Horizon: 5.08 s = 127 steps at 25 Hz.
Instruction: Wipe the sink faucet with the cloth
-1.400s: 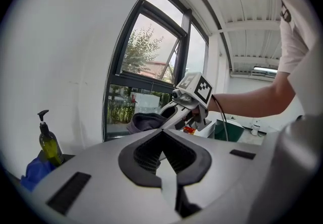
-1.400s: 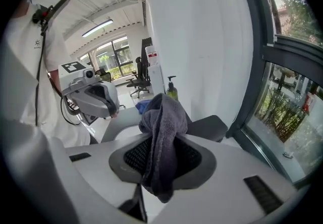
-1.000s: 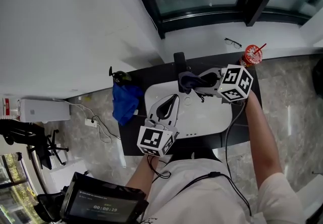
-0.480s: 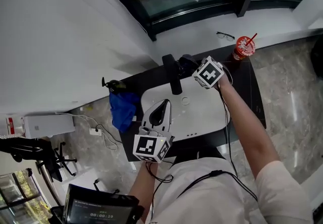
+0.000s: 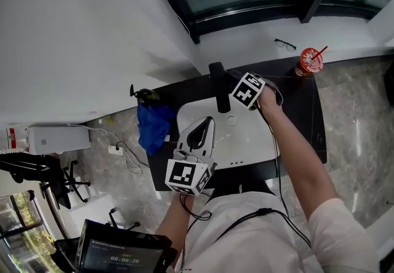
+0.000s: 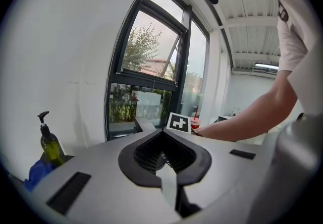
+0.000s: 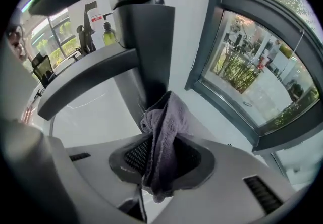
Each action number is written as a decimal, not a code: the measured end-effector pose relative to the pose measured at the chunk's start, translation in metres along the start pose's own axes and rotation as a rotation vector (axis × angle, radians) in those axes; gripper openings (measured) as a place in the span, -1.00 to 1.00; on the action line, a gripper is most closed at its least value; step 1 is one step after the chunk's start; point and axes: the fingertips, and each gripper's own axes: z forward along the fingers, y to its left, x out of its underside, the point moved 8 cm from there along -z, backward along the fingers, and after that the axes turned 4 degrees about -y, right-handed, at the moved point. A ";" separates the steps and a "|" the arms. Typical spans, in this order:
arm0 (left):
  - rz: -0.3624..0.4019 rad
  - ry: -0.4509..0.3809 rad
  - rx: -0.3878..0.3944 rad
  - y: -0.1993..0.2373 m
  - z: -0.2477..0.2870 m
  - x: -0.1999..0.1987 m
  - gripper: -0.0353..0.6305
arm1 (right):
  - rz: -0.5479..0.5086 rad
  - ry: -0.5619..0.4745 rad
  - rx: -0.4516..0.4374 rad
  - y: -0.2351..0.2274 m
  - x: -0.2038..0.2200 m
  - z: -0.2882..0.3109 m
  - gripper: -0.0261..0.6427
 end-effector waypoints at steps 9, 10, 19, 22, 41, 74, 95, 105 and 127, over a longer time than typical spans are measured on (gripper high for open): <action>-0.007 0.009 -0.002 0.005 -0.001 0.005 -0.92 | -0.128 -0.117 -0.094 0.007 -0.012 -0.001 -0.63; -0.007 0.009 -0.002 0.005 -0.001 0.005 -0.92 | -0.121 -0.134 -0.104 0.006 -0.010 -0.002 -0.63; -0.003 0.002 0.008 0.003 0.001 0.003 -0.92 | -0.161 -0.346 -0.130 0.000 -0.019 -0.058 -0.63; 0.000 -0.003 0.013 0.001 0.002 0.001 -0.92 | -0.202 -0.428 -0.116 -0.003 -0.028 -0.088 -0.63; -0.008 0.005 -0.016 -0.002 -0.008 0.006 -0.92 | -0.107 -0.116 0.069 -0.012 0.005 -0.022 -0.63; -0.016 -0.009 0.000 -0.006 -0.014 0.006 -0.92 | -0.007 -0.289 0.123 -0.031 -0.003 -0.066 -0.63; -0.020 -0.011 -0.031 0.006 -0.020 0.007 -0.92 | -0.020 -0.275 -0.111 0.002 -0.002 -0.011 -0.63; -0.014 -0.020 0.000 0.000 -0.012 0.002 -0.92 | 0.005 -0.669 -0.113 -0.022 -0.036 -0.118 -0.63; -0.015 -0.010 -0.041 0.008 -0.028 0.008 -0.92 | -0.053 -0.103 0.099 -0.008 0.008 0.003 -0.63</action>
